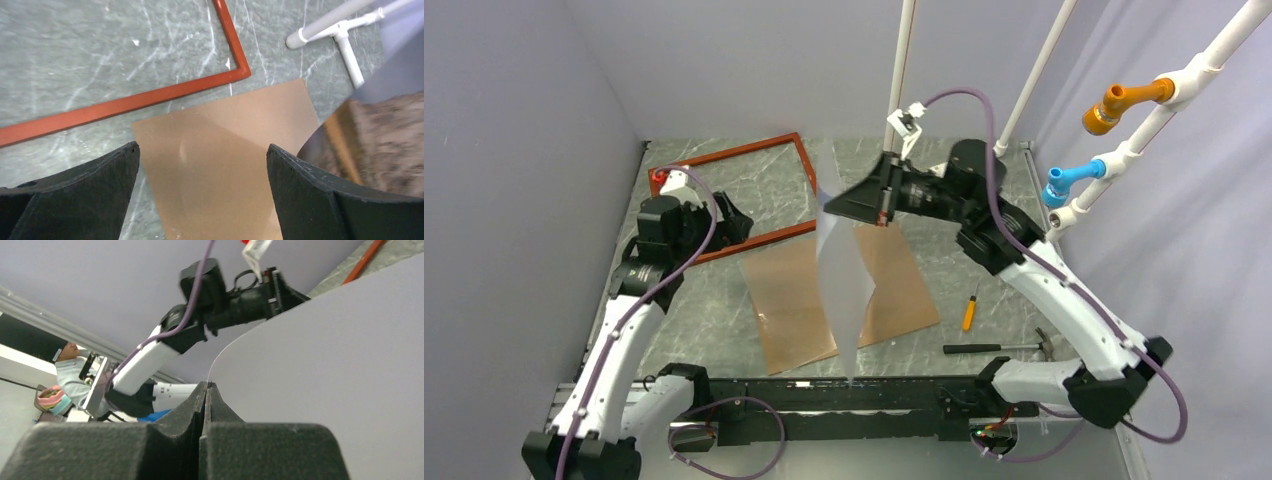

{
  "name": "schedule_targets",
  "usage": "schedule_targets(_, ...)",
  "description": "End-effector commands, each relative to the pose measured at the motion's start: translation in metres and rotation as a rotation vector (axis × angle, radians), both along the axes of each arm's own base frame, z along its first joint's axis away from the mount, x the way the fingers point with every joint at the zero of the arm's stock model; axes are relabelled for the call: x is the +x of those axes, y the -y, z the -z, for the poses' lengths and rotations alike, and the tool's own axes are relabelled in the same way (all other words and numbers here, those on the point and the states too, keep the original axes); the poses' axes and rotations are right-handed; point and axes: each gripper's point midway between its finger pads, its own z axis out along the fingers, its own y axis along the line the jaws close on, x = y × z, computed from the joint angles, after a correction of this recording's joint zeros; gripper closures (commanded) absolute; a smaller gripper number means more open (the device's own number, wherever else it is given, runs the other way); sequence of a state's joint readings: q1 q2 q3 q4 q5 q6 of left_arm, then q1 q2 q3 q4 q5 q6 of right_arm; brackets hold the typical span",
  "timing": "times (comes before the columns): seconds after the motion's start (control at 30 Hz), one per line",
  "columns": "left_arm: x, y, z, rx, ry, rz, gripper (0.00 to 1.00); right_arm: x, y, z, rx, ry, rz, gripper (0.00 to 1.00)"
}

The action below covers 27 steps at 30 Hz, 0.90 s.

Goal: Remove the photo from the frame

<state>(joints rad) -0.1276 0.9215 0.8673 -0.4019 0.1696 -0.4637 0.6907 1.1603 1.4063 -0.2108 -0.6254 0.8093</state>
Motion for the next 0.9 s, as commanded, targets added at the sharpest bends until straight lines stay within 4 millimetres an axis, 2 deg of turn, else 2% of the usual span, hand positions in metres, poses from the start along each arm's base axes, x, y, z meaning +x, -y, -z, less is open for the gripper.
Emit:
schedule_targets(0.0,-0.014,-0.027,-0.05,0.101,0.138,-0.088,0.01,-0.008,-0.022,-0.067,0.16,0.139,-0.027,1.0)
schedule_targets(0.1,-0.021,-0.032,-0.066,0.116,0.181,-0.105,0.01,-0.02,-0.036,-0.078,0.223,0.134,-0.123,1.0)
schedule_targets(0.2,-0.022,-0.034,-0.069,0.122,0.195,-0.109,0.01,-0.016,-0.037,-0.07,0.219,0.113,-0.108,1.0)
schedule_targets(0.33,-0.021,-0.03,-0.062,0.11,0.184,-0.095,0.01,0.015,-0.017,-0.044,0.182,0.05,0.041,1.0)
schedule_targets(0.4,-0.019,-0.027,-0.056,0.102,0.172,-0.082,0.02,0.037,-0.001,-0.021,0.155,0.002,0.122,1.0)
schedule_targets(0.5,-0.015,-0.017,-0.044,0.081,0.14,-0.032,0.02,0.073,0.025,0.046,0.083,-0.119,0.234,1.0)
schedule_targets(0.6,-0.014,-0.007,-0.03,0.063,0.089,0.019,0.01,0.095,0.056,0.12,-0.022,-0.197,0.369,1.0)
schedule_targets(0.7,-0.018,-0.003,-0.011,0.06,0.031,0.046,0.01,0.102,0.088,0.189,-0.117,-0.269,0.479,1.0)
schedule_targets(0.87,-0.023,-0.001,0.027,0.042,-0.026,0.043,0.01,0.098,0.137,0.296,-0.326,-0.311,0.696,1.0)
